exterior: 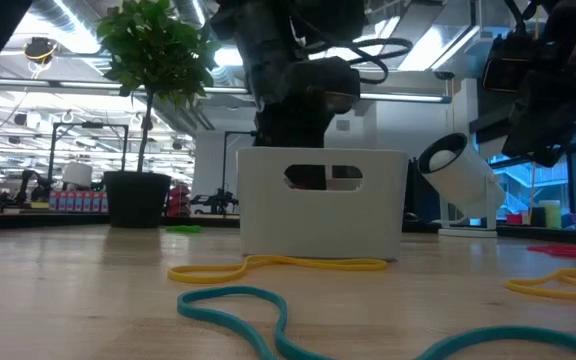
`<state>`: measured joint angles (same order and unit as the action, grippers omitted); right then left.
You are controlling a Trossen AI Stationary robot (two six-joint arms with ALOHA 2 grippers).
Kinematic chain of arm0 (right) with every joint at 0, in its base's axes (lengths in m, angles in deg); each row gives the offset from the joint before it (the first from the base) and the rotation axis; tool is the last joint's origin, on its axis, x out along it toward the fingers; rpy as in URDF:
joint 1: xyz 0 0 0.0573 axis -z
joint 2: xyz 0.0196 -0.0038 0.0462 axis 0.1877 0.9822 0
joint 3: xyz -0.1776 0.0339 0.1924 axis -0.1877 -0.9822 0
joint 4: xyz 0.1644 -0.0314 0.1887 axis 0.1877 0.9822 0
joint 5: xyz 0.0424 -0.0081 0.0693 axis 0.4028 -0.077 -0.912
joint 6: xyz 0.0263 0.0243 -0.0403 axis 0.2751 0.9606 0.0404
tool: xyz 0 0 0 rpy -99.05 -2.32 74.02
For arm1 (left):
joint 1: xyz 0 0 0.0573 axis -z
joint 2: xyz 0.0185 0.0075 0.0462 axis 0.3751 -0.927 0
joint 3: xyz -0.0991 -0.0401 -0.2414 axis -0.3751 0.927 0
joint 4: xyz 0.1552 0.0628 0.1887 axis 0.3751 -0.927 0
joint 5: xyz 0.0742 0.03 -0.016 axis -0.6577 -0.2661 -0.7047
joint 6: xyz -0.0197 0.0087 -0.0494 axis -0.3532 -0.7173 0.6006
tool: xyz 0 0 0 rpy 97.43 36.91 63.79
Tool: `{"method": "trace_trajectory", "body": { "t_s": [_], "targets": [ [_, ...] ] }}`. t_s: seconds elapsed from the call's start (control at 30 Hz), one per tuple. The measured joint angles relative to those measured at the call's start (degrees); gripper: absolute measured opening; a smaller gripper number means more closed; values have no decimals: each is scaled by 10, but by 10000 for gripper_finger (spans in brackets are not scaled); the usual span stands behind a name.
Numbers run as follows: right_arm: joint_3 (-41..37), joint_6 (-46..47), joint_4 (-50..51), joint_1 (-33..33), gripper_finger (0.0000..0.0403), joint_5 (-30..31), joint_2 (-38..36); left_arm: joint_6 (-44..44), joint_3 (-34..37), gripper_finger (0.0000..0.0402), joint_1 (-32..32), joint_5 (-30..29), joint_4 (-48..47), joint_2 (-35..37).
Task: Pick and place rubber bands into bin
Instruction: Put the red rubber band into the gray bin, then put the yellow rubber band into the gray bin
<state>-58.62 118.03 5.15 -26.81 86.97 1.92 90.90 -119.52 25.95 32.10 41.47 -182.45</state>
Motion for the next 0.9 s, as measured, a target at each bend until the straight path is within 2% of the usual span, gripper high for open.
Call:
{"method": "trace_trajectory", "body": {
  "t_s": [0.23,0.47,0.6,0.7,0.9],
  "targets": [
    [0,1,0,0,19,3,0,6,-1,152,-13,-1,6,20],
    [0,1,-1,0,19,3,0,18,-1,162,-28,-6,-25,82],
    [0,0,-1,0,19,3,0,32,-1,148,-31,-30,-75,125],
    [0,2,-8,0,19,3,0,13,2,123,-31,-33,-122,154],
    [0,6,-59,-9,5,18,0,-46,82,17,-27,-12,-117,216]
  ]
}}
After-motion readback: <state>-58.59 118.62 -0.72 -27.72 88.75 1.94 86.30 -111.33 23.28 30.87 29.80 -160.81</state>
